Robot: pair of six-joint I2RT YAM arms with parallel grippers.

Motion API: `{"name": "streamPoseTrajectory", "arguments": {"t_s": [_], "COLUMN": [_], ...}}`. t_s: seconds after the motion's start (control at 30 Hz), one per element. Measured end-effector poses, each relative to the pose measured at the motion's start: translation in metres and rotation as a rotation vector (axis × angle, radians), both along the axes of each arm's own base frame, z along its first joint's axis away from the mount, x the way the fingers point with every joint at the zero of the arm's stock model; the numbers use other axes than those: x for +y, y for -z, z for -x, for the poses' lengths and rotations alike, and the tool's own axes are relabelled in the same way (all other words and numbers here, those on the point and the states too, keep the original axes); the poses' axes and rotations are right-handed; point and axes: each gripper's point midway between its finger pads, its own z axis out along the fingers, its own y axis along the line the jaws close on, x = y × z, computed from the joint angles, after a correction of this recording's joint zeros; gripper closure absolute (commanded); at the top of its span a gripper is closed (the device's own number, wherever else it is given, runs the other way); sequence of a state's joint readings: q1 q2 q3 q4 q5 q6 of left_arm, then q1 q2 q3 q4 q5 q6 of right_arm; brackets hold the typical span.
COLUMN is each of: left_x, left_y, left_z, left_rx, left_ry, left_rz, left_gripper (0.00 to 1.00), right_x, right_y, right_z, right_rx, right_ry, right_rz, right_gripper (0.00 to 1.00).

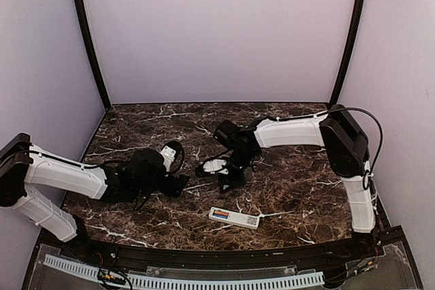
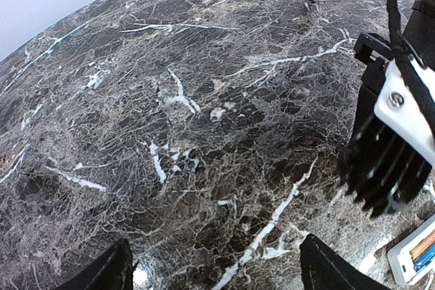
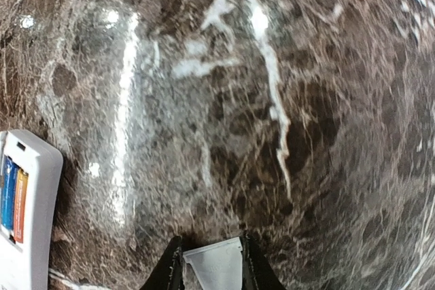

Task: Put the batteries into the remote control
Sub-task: Move the right arm with the battery cover to the center of the board.

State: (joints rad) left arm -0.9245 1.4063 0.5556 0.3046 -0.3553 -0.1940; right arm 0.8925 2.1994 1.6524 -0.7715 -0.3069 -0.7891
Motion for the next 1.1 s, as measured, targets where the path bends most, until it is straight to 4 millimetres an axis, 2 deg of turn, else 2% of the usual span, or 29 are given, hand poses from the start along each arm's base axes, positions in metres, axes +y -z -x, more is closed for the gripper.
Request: {"name": "streamPoseTrajectory", "arguments": {"t_s": [0.27,0.37,0.43,0.5,0.53,0.57,0.6,0.83,0.93,0.97,1.1], "left_x": [-0.001,-0.001,-0.001,-0.002,-0.002,-0.002,-0.002,-0.003,-0.003,-0.002,-0.002], "left_y": [0.000,0.000,0.000,0.000,0.000,0.000,-0.001,-0.011,-0.012,-0.013,-0.023], "left_z": [0.001,0.001,0.001,0.001,0.001,0.002,0.002,0.001,0.001,0.001,0.000], "left_rx": [0.004,0.004,0.005,0.006,0.006,0.006,0.005,-0.012,-0.018,-0.022,-0.050], "left_ry": [0.006,0.007,0.009,0.010,0.011,0.012,0.013,0.016,0.018,0.019,0.022], "left_rz": [0.002,0.003,0.004,0.005,0.005,0.007,0.009,0.028,0.026,0.024,0.034], "left_gripper": [0.16,0.16,0.16,0.16,0.16,0.16,0.16,0.16,0.15,0.12,0.07], "right_x": [-0.034,-0.042,-0.044,-0.045,-0.045,-0.045,-0.045,-0.050,-0.048,-0.046,-0.032], "right_y": [0.001,0.000,0.000,0.000,0.000,0.000,-0.002,-0.011,-0.030,-0.043,-0.118], "right_z": [0.000,-0.002,-0.003,-0.004,-0.005,-0.006,-0.007,-0.013,-0.027,-0.034,-0.071], "right_rx": [0.032,0.042,0.051,0.057,0.061,0.060,0.055,0.014,-0.065,-0.102,-0.277], "right_ry": [0.281,0.397,0.463,0.520,0.544,0.561,0.574,0.606,0.604,0.603,0.612], "right_rz": [0.054,0.078,0.086,0.091,0.092,0.090,0.086,0.092,0.049,0.014,-0.241], "right_gripper": [0.83,0.81,0.77,0.65,0.46,0.07,0.02,0.01,0.01,0.01,0.01]}}
